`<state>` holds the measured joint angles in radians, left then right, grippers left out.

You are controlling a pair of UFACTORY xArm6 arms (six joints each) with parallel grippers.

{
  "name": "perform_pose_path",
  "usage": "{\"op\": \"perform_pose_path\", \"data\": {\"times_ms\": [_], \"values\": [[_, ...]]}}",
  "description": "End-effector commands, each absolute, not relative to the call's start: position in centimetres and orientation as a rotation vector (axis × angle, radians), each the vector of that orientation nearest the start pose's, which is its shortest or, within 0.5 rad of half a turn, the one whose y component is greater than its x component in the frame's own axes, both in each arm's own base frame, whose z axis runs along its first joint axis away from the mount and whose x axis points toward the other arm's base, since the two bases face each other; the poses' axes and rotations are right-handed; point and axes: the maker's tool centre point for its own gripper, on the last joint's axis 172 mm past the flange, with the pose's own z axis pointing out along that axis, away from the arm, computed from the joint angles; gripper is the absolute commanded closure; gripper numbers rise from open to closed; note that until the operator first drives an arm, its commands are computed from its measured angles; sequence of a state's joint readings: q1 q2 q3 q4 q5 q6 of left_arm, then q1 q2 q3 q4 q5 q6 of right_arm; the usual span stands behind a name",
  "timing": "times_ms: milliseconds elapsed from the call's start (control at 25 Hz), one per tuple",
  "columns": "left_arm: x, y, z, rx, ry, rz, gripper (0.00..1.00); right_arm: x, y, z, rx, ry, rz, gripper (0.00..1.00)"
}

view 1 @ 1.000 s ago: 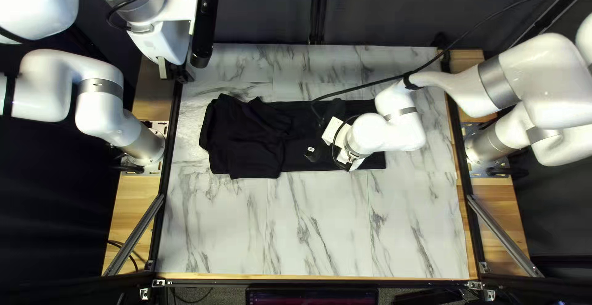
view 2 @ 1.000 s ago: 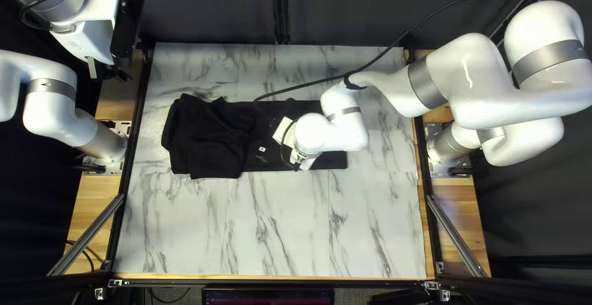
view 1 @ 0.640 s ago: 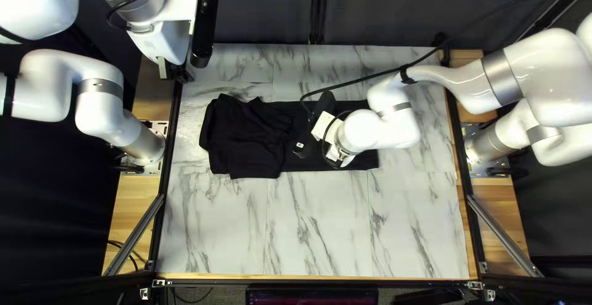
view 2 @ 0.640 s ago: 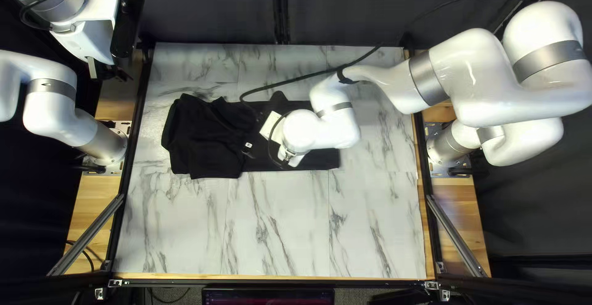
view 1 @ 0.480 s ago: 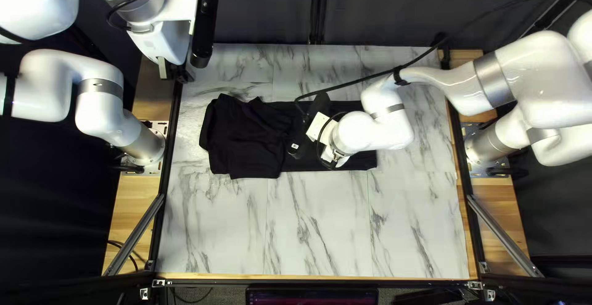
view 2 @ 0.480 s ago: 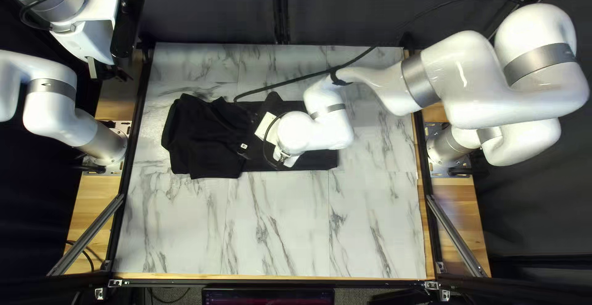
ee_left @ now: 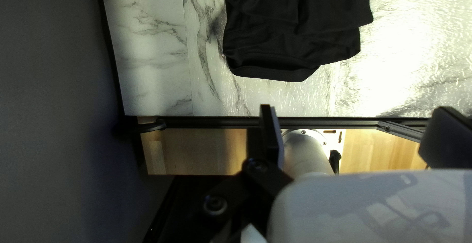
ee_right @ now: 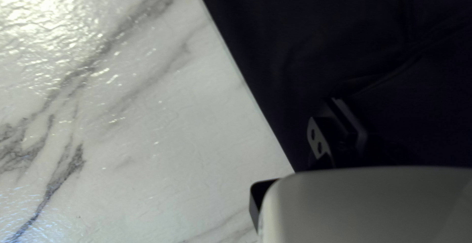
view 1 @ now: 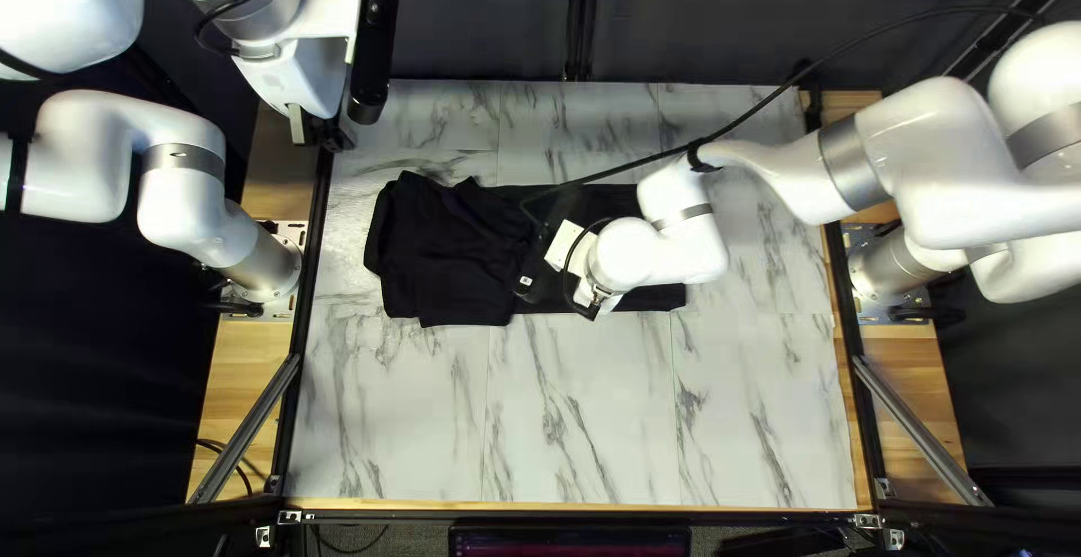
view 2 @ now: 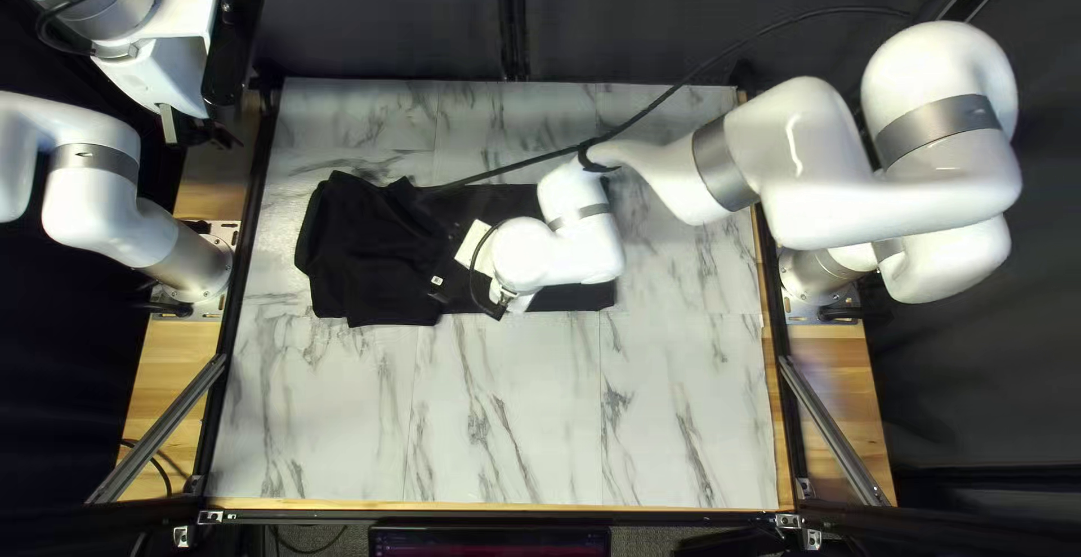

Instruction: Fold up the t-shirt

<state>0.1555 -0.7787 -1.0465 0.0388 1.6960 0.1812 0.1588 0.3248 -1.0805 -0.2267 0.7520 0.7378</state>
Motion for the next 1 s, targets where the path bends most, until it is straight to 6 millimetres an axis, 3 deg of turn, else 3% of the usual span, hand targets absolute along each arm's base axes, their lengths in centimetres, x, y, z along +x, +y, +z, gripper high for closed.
{"op": "perform_pose_path", "data": {"times_ms": [40, 280, 440, 720, 1000], "values": [[25.5, 5.1, 41.2, -3.077, 0.028, -0.186, 0.00, 51.4, 5.3, 6.0, -3.194, 0.652, -0.113, 0.00], [25.5, 5.1, 41.2, -3.077, 0.028, -0.186, 0.00, 50.6, 3.0, 8.6, -3.189, 0.674, -0.127, 0.00], [25.5, 5.1, 41.2, -3.077, 0.028, -0.186, 0.00, 50.4, -1.0, 9.9, -3.185, 0.715, -0.123, 0.00], [25.5, 5.1, 41.2, -3.077, 0.028, -0.186, 0.00, 51.4, -8.0, 7.4, -3.132, 0.833, -0.044, 0.00], [25.5, 5.1, 41.2, -3.077, 0.028, -0.186, 0.00, 52.2, -9.5, 5.2, -3.105, 0.932, 0.004, 0.00]]}}
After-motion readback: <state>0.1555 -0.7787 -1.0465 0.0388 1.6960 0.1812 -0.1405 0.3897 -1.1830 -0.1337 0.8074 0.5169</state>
